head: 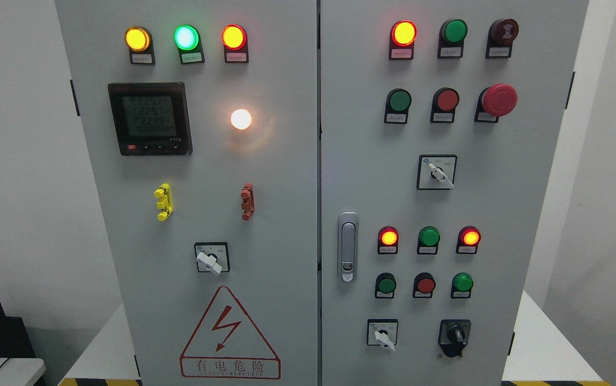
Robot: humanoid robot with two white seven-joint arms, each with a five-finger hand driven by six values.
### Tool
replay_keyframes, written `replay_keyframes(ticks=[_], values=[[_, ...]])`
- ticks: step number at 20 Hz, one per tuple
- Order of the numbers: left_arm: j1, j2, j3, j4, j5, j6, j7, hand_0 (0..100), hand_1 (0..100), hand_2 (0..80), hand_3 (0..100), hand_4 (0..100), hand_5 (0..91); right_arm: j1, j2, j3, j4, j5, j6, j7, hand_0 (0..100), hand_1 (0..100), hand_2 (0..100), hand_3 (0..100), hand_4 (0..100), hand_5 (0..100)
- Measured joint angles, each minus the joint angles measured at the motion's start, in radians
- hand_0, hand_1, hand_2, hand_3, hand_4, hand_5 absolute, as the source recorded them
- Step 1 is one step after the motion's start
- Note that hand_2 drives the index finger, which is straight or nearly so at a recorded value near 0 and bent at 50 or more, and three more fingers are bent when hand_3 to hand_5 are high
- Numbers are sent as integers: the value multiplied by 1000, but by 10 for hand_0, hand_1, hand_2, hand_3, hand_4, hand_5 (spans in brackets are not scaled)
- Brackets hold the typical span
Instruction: Turn on light switch 1
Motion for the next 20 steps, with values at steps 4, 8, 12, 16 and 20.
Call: replay_keyframes(ticks=[4, 8, 12, 16, 20], values=[[-33, -1, -108, 81, -1, 25, 37, 258, 119, 0, 0, 0, 0, 0, 0, 0, 0, 0, 0, 0, 120, 389, 0, 0, 0, 0], [-58, -2, -198, 137, 0, 47, 77, 264, 109, 0, 0, 0, 0, 0, 0, 0, 0, 0, 0, 0, 120, 389, 0, 0, 0, 0], [-74, -2, -261, 176, 1, 55, 93, 275, 103, 0, 0, 0, 0, 0, 0, 0, 0, 0, 0, 0, 120, 389, 0, 0, 0, 0], [-82, -2, -305, 202, 2, 64, 100, 285, 90, 0, 0, 0, 0, 0, 0, 0, 0, 0, 0, 0, 120, 389, 0, 0, 0, 0], [-87, -3, -332, 220, 10, 66, 103, 290, 75, 0, 0, 0, 0, 0, 0, 0, 0, 0, 0, 0, 120, 389, 0, 0, 0, 0]])
